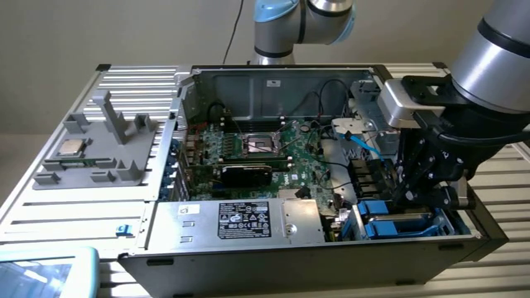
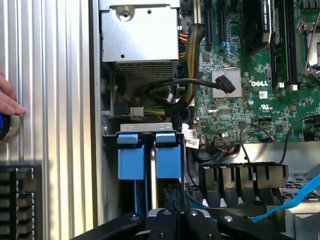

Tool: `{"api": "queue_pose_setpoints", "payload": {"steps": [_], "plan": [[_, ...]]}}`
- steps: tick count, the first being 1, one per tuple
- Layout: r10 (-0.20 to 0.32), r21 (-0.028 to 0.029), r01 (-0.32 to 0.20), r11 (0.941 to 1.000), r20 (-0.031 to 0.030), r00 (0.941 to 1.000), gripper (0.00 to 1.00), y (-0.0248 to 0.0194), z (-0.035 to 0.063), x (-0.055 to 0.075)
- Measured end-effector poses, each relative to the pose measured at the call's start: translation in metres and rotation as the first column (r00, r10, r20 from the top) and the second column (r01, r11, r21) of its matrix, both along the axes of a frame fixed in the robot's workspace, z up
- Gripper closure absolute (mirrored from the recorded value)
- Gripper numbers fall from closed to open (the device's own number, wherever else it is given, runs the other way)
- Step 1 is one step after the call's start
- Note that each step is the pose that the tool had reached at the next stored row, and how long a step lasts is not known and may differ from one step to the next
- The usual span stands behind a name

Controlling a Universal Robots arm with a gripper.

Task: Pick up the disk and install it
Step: 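Insert the second disk wire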

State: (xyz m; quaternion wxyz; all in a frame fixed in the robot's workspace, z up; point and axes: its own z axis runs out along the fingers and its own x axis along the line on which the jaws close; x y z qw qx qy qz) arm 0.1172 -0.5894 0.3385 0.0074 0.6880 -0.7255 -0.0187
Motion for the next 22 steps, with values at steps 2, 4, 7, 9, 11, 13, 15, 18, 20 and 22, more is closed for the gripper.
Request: {"api": "queue_pose_setpoints", "payload": {"steps": [2,4,7,9,11,13,15,18,20,22], "plan": [[0.000,0.0024,0.000,1.0000,-0.0001,1.0000,0.89,0.0001,0.0022,0.002],[0.000,0.0008,0.000,1.0000,-0.0004,1.0000,0.89,0.0000,0.0071,0.006],[0.000,0.0006,0.000,1.0000,-0.0004,1.0000,0.89,-0.0001,0.0073,0.017],[0.000,0.0010,0.000,1.0000,0.0005,1.0000,0.89,0.0000,0.0062,0.019],[0.000,0.0006,0.000,1.0000,0.0005,1.0000,0.89,-0.0004,0.0046,0.019],[0.000,0.0007,0.000,1.0000,0.0005,1.0000,0.89,-0.0006,0.0025,0.019],[0.000,0.0004,0.000,1.0000,0.0001,1.0000,0.89,-0.0009,0.0009,0.019],[0.000,0.0008,0.000,1.0000,-0.0002,1.0000,0.89,-0.0010,0.0014,0.019],[0.000,0.0007,0.000,1.0000,-0.0003,1.0000,0.89,-0.0010,0.0097,0.019],[0.000,0.0006,0.000,1.0000,-0.0003,1.0000,0.89,-0.0004,0.0188,0.019]]}}
